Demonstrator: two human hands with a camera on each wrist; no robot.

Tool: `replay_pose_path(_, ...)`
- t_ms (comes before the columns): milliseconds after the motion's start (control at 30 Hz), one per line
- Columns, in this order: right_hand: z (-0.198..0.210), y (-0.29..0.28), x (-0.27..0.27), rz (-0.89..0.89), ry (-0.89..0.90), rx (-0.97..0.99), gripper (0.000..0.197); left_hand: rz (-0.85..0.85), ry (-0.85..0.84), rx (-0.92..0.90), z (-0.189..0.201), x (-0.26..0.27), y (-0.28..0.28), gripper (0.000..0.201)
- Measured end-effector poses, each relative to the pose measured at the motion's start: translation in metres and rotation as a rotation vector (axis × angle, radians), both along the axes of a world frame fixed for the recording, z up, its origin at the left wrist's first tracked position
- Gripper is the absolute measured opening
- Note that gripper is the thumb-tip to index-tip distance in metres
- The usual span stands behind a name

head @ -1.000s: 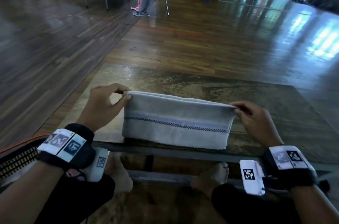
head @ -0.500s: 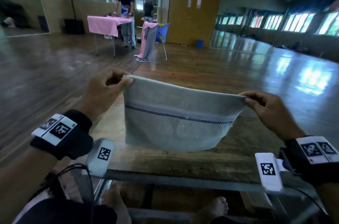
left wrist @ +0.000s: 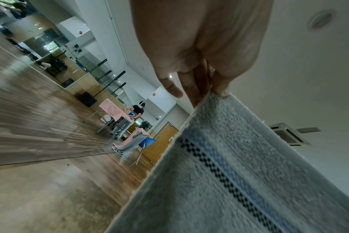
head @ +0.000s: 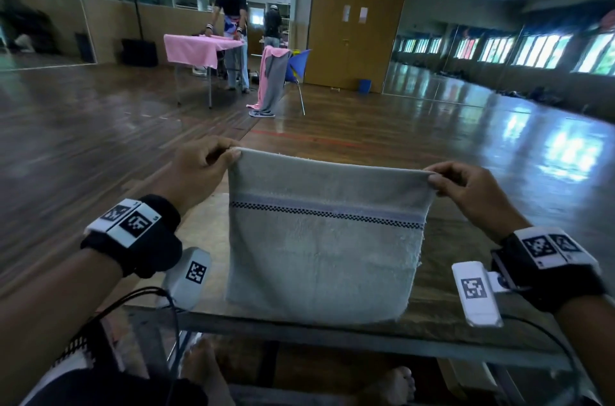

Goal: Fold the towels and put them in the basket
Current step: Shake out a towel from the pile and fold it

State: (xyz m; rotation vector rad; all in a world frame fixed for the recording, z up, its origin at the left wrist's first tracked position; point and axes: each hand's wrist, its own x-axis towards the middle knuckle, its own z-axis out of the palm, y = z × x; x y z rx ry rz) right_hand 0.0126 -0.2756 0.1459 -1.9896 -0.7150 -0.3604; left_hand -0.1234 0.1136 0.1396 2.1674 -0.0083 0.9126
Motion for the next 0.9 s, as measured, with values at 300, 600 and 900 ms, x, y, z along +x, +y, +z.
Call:
replay_pose_path(300, -0.042, -0.007, -0.014, 0.046, 0.107, -0.026, 0.021, -0.023, -0.096, 0.062, -0.047, 0.003, 0.0, 0.013)
replay_pose_path(600, -0.159, -0.022, -0.008, 0.148, 0.501, -0.331, 0.019, -0.268, 0.625, 0.014, -0.162, 0.002, 0.016, 0.006)
replay_pose_path(900, -0.223, 0.017, 0.055, -0.058, 0.393, -0.529, 0.008, -0.102, 0.647, 0.343, -0.201, 0.065, 0.028, 0.006)
